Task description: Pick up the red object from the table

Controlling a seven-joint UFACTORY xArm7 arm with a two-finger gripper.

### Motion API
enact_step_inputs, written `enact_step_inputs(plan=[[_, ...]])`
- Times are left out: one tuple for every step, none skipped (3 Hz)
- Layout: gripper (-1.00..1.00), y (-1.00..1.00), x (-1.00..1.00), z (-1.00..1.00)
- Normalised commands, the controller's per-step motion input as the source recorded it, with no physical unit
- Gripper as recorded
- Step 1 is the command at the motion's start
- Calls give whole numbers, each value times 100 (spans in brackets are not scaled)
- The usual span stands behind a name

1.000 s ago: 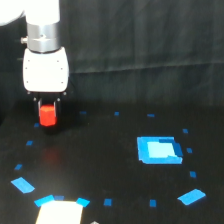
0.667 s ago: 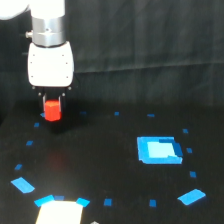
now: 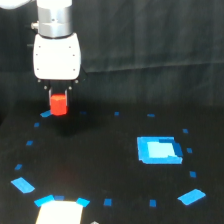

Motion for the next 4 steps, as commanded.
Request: enact_step_inputs(plan=[[-100,-100,0,97],[-100,-39,-24,92],[-100,48,-24,100],[-100,32,-13,100]])
